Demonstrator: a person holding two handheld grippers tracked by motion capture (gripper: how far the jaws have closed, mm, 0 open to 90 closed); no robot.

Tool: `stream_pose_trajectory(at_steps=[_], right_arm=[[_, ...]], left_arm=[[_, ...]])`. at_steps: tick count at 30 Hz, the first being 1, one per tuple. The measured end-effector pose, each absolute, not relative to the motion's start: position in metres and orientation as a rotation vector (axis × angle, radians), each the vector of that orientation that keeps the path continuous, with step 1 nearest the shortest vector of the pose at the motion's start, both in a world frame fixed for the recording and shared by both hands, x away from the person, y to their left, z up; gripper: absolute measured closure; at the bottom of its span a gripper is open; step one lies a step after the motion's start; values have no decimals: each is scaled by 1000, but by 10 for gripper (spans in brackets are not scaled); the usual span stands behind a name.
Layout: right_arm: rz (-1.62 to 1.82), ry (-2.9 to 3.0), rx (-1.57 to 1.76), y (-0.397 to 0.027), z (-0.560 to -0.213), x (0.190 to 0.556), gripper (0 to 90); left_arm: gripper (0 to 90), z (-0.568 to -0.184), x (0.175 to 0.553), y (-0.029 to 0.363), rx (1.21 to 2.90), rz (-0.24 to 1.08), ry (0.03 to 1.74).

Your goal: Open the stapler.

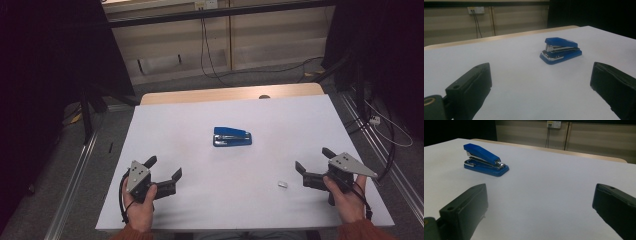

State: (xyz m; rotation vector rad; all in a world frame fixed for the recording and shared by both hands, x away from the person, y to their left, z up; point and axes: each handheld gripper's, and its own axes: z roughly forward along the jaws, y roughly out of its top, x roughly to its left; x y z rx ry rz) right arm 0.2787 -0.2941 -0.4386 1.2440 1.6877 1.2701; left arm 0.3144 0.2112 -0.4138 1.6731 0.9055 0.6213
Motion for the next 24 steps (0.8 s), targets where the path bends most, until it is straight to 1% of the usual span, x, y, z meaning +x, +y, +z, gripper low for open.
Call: stream_pose_trajectory(at_steps=[5, 9, 14, 24], right_arm=[[1266, 1712, 1246, -295, -439, 279, 0], [1276, 1755, 1236, -294, -439, 280, 19], [1297, 1762, 1224, -294, -438, 280, 12], [1301, 1793, 1223, -291, -440, 284, 8]], left_arm=[[39, -414, 316, 211, 1693, 606, 902], [39, -415, 317, 211, 1709, 588, 899], [38, -415, 319, 211, 1725, 615, 921], [39, -417, 322, 214, 1738, 599, 945]])
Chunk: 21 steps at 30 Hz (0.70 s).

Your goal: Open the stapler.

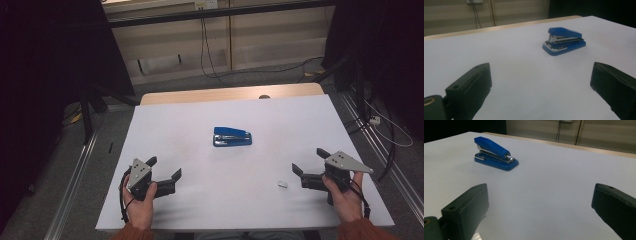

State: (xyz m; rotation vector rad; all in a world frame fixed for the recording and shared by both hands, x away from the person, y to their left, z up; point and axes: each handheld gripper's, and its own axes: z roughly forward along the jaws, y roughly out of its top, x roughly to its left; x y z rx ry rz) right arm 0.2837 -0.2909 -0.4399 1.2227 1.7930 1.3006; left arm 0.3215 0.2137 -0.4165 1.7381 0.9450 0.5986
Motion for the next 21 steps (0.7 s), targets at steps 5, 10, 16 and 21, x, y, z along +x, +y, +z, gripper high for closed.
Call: stream_pose_trajectory(at_steps=[5, 10, 16, 21], right_arm=[[1321, 1813, 1190, -287, -438, 281, 13], [1337, 1826, 1178, -281, -438, 283, 17], [1377, 1840, 1158, -272, -439, 289, 20], [1399, 1870, 1102, -262, -438, 295, 30]], left_arm=[[40, -416, 321, 213, 1746, 596, 930], [34, -412, 320, 210, 1731, 592, 887], [74, -412, 323, 202, 1793, 504, 841], [64, -413, 327, 196, 1808, 490, 833]])
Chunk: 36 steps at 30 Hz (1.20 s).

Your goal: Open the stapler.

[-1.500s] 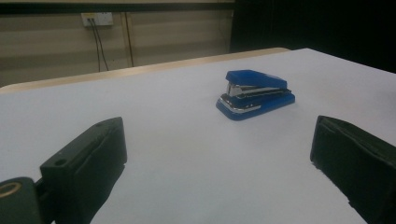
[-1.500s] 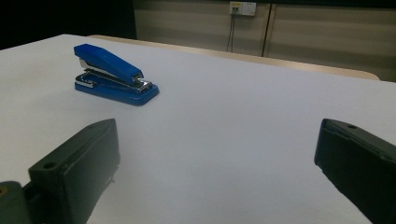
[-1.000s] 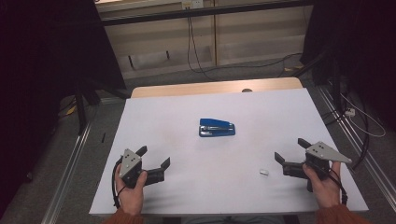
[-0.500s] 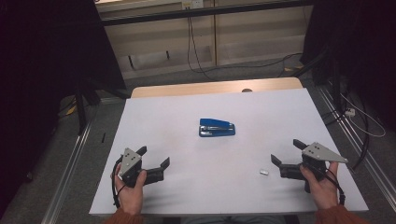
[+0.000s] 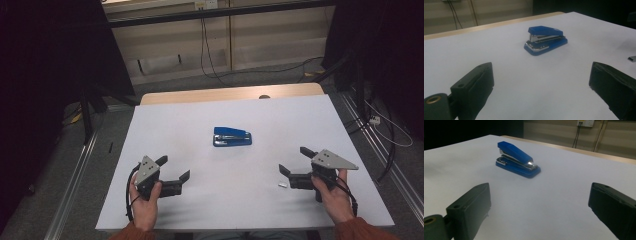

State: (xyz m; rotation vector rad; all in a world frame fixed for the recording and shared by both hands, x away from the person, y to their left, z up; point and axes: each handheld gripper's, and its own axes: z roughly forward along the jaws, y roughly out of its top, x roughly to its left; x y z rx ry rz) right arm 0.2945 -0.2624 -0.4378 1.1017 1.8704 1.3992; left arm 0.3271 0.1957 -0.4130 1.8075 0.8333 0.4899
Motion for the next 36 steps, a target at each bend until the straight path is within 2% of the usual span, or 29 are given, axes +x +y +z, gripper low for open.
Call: stream_pose_trajectory(at_steps=[6, 13, 18, 21, 26, 31, 36], right_arm=[[1393, 1880, 1070, -251, -435, 301, 27], [1412, 1917, 1035, -241, -431, 309, 26], [1424, 1917, 1017, -232, -429, 318, 30], [1407, 1922, 1024, -228, -430, 325, 60], [1413, 1919, 1031, -222, -430, 334, 48], [1396, 1934, 1015, -213, -430, 340, 77], [1392, 1955, 1009, -205, -430, 350, 88]], left_arm=[[67, -415, 334, 193, 1791, 454, 872], [58, -410, 336, 182, 1808, 417, 833], [54, -410, 339, 172, 1823, 454, 790], [45, -411, 344, 168, 1812, 435, 789], [45, -413, 358, 159, 1849, 408, 811], [52, -414, 368, 153, 1860, 367, 822], [52, -412, 381, 144, 1857, 405, 822]])
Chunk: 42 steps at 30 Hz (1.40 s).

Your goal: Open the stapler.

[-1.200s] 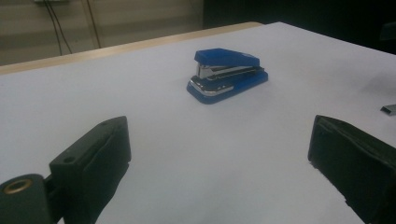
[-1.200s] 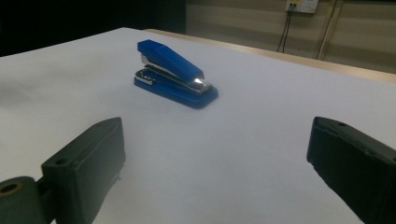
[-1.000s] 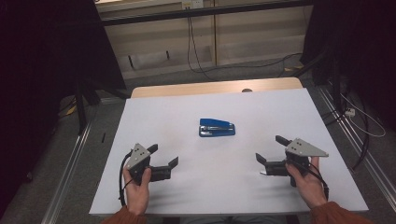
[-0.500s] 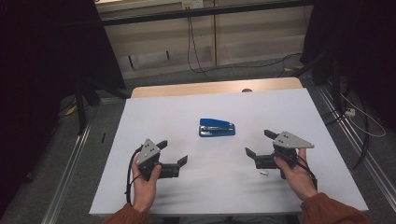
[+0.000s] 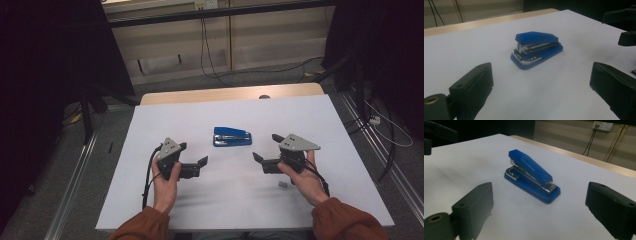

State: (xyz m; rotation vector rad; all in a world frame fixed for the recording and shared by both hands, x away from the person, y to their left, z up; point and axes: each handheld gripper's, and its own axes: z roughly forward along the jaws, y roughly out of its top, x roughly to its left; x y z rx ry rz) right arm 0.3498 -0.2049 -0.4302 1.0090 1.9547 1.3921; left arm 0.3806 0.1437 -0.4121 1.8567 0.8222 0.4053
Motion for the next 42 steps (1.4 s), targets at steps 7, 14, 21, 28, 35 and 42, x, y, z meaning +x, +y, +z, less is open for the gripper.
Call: stream_pose_trajectory(at_steps=[7, 14, 21, 28, 35, 42], right_arm=[[1429, 1966, 967, -195, -425, 362, 97], [1438, 1959, 1007, -186, -425, 375, 131], [1439, 1976, 978, -176, -429, 389, 227], [1421, 2021, 977, -170, -432, 390, 288], [1415, 2077, 963, -167, -436, 392, 438], [1471, 2102, 942, -164, -435, 396, 656]], left_arm=[[52, -407, 395, 134, 1853, 408, 772], [45, -398, 406, 124, 1823, 453, 740], [46, -403, 416, 119, 1817, 429, 733], [46, -416, 418, 125, 1880, 441, 776], [47, -421, 418, 126, 1879, 439, 792], [55, -430, 420, 119, 1931, 450, 782]])
